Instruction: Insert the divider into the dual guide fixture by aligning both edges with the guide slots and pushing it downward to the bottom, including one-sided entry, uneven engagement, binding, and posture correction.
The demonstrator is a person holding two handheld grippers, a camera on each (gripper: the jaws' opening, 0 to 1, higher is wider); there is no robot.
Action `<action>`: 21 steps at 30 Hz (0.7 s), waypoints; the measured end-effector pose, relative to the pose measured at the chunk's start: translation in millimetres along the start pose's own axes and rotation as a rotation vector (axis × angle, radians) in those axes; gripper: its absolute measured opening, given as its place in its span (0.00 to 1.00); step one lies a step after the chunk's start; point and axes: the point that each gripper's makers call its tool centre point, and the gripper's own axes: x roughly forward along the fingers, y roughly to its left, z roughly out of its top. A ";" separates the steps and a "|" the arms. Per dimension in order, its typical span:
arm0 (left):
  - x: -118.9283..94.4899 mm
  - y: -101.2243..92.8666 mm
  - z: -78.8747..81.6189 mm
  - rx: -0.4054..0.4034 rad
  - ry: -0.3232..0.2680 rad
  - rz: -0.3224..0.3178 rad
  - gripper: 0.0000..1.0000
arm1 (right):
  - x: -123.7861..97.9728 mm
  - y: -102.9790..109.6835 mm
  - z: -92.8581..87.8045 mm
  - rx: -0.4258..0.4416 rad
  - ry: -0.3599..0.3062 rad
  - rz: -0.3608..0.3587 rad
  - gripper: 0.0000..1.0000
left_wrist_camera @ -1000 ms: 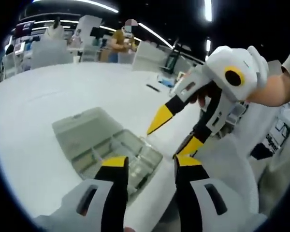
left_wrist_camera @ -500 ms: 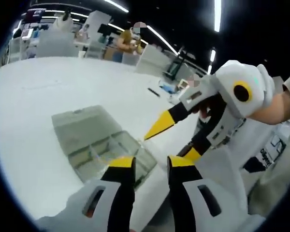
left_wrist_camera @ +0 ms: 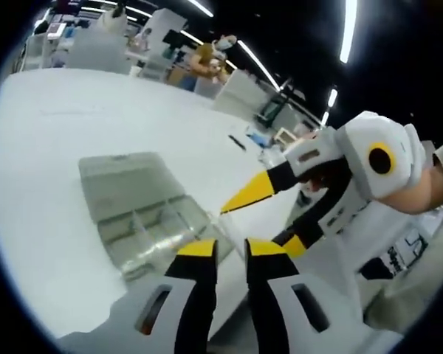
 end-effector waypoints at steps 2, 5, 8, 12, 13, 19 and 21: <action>0.9 -1.7 0.8 -0.021 -0.005 -0.007 0.10 | -0.9 -0.3 -0.6 -0.001 -0.002 -0.007 0.27; 2.4 -2.8 0.6 -0.027 -0.001 -0.008 0.08 | -1.5 -0.3 -2.3 0.004 -0.002 -0.012 0.27; 4.4 -4.1 0.9 -0.051 -0.001 -0.015 0.06 | -2.3 -0.8 -3.5 0.006 -0.003 -0.019 0.27; 6.0 -5.9 1.1 -0.069 -0.002 -0.019 0.03 | -3.2 -1.4 -5.0 0.007 -0.004 -0.028 0.27; 6.5 -6.1 1.2 -0.072 -0.003 -0.019 0.03 | -3.3 -1.4 -5.3 0.009 -0.004 -0.029 0.27; 8.5 -7.4 -0.5 -0.116 0.004 -0.027 0.02 | -4.2 -0.1 -6.9 0.007 0.000 -0.036 0.27; 9.1 -7.1 -2.2 -0.135 0.014 -0.026 0.01 | -4.3 1.1 -7.5 0.005 0.002 -0.037 0.27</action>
